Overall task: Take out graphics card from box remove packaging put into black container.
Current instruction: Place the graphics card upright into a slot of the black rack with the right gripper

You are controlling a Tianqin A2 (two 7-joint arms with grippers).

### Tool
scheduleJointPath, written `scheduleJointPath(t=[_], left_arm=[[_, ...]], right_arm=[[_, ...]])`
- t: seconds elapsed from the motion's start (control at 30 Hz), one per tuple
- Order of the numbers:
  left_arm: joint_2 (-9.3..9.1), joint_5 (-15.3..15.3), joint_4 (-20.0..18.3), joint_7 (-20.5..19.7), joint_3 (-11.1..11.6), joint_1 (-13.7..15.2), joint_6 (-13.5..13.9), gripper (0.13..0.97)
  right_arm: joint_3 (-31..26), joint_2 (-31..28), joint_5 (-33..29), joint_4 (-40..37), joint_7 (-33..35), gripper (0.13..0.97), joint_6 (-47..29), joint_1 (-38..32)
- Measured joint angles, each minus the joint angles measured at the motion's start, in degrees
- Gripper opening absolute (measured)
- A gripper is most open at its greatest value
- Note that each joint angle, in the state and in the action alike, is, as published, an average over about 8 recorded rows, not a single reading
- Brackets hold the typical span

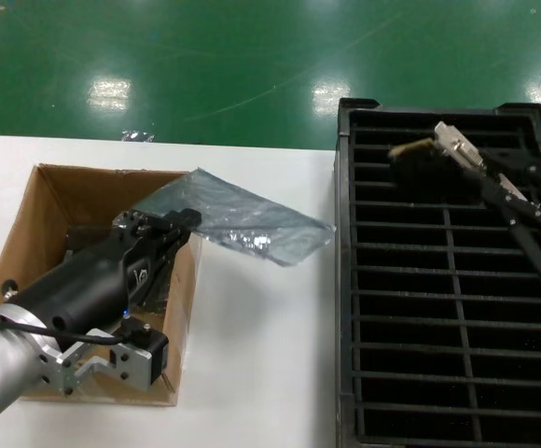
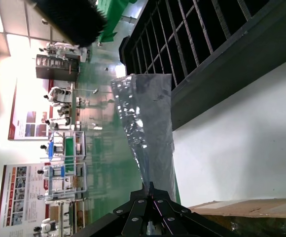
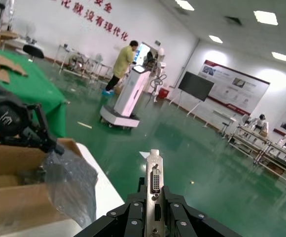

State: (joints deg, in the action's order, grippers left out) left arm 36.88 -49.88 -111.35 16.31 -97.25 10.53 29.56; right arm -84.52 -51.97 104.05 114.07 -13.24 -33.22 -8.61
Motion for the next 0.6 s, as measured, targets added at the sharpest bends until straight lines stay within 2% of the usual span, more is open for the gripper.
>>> scheduleJointPath(t=[0.6], left_arm=[[0.00,0.00,0.00,0.00,0.00,0.00,0.00,0.138]], right_arm=[[-0.73,-1.06,-1.79,0.60,-0.76,0.188,0.68,0.36]])
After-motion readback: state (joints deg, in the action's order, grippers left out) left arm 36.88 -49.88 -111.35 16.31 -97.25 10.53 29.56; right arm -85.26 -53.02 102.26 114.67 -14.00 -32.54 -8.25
